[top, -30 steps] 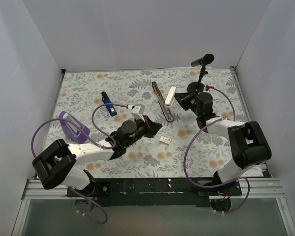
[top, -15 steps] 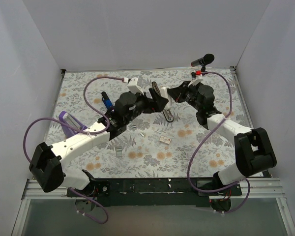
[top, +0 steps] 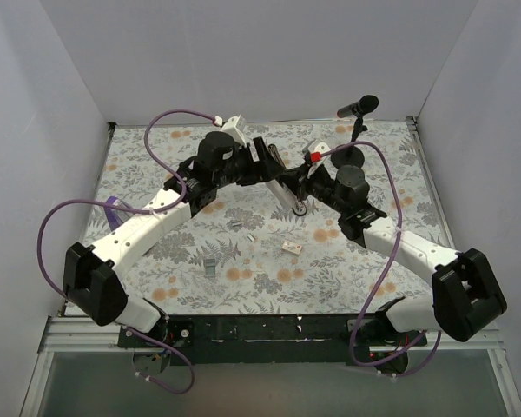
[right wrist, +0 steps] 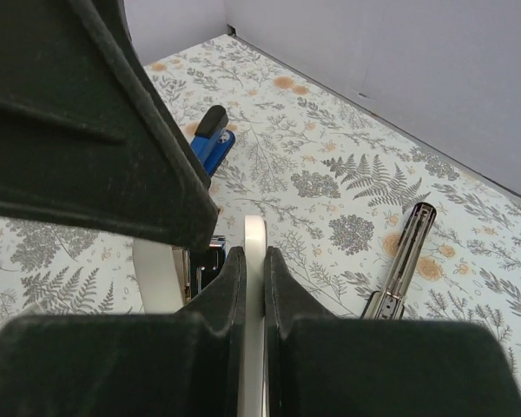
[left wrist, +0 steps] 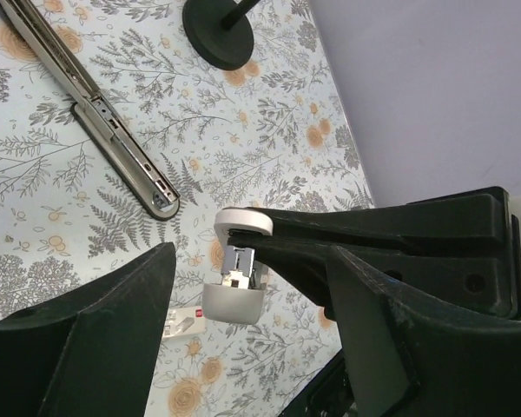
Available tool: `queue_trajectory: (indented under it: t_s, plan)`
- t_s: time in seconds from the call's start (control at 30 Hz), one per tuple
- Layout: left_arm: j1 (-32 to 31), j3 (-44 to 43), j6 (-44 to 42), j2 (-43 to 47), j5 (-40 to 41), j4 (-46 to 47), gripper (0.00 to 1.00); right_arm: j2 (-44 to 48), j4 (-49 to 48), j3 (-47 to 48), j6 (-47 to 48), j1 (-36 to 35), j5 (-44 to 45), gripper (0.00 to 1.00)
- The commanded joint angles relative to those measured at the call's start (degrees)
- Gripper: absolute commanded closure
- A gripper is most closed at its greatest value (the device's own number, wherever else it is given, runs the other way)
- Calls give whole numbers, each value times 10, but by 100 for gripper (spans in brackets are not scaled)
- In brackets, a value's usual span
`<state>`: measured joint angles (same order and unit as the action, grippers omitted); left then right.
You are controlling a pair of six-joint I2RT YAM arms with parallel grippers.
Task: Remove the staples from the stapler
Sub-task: Open the stapler.
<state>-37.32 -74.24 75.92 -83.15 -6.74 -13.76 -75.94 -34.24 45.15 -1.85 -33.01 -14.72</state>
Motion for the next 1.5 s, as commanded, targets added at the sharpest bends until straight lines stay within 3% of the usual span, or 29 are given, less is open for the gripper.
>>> queue_trajectory:
  t_s: [0.0, 0.1, 0.4, 0.63, 0.87, 1.0, 1.17, 1.33, 1.47]
  plan:
    - [30, -1, 6, 30, -61, -21, 35, 24, -34, -7, 45, -5, 19, 99]
    - [51, 7, 8, 34, -99, -19, 46, 29, -35, -8, 47, -6, 15, 99]
    - [85, 11, 14, 4, -251, -2, 35, 26, -29, -1, 55, -6, 6, 99]
    - [88, 16, 10, -22, -267, 10, 34, 18, -21, 9, 62, -13, 7, 99]
    - [88, 15, 8, -49, -291, 16, 41, 11, -25, 13, 56, -19, 14, 99]
    - [88, 21, 5, -50, -305, 15, 53, 5, -24, 16, 47, -21, 29, 99]
    - [88, 32, 6, -36, -305, 14, 60, -10, -7, 31, 33, -21, 63, 99]
    - [88, 47, 20, -32, -311, 21, 91, -35, -3, 56, -18, -7, 105, 99]
    - [88, 92, 40, -2, -289, 56, 100, -50, -11, 67, -61, 4, 134, 99]
